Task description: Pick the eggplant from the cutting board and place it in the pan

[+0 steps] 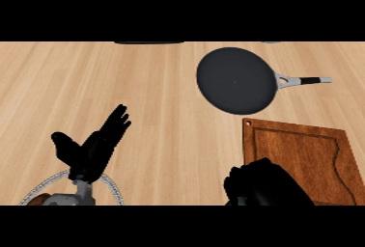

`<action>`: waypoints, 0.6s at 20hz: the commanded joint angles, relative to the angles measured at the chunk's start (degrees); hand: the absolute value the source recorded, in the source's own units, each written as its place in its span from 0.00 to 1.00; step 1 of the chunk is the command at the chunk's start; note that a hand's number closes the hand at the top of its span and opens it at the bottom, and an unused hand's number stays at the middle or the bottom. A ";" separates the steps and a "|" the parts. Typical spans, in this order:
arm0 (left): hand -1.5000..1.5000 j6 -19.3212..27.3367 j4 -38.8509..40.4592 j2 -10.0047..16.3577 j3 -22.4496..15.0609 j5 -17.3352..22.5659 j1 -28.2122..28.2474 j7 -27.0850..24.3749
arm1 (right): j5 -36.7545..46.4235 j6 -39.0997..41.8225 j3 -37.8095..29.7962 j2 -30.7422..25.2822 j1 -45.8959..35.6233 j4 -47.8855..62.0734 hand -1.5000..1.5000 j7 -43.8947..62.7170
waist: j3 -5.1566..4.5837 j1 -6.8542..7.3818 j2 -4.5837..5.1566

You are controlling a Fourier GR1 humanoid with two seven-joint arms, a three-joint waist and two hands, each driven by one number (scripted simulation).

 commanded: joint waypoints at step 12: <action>0.50 -0.36 1.37 -0.56 1.00 -0.95 -2.10 0.72 | -26.13 -1.77 -19.48 11.76 -2.32 8.55 1.00 -6.66 | -0.02 1.04 0.41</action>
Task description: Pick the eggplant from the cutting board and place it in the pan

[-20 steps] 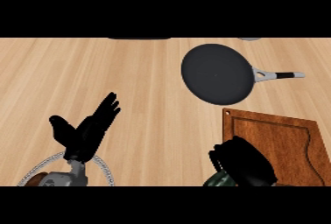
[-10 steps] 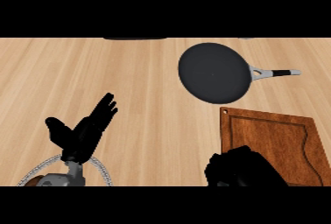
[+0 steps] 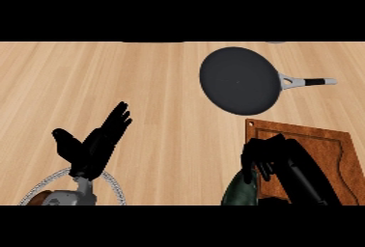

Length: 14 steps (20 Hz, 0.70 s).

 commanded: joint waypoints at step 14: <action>0.50 -2.57 1.70 0.35 2.00 0.46 -2.28 -0.27 | 9.40 -21.49 -16.48 9.72 -25.24 50.28 1.00 -22.46 | 0.00 0.84 0.33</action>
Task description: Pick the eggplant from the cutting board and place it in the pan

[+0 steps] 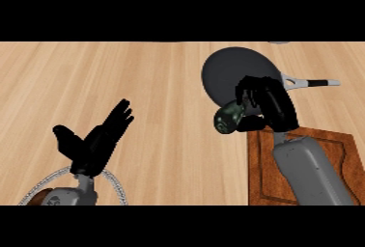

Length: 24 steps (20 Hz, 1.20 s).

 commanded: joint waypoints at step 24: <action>0.50 -1.79 -0.39 -1.75 -2.39 -0.47 -1.37 0.88 | -0.52 -10.79 -18.64 -4.74 -33.00 67.78 0.00 -17.87 | 0.21 5.02 2.21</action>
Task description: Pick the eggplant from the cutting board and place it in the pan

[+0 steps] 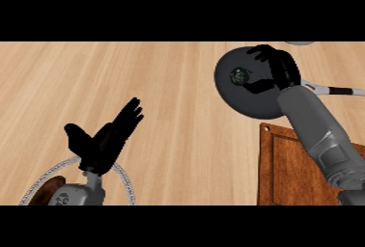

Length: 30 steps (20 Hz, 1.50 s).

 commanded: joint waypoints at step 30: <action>0.50 -1.43 -0.24 1.51 2.53 1.61 -0.23 0.88 | -16.65 53.30 -14.87 -17.62 7.57 6.48 0.00 -23.74 | 0.29 -0.52 0.13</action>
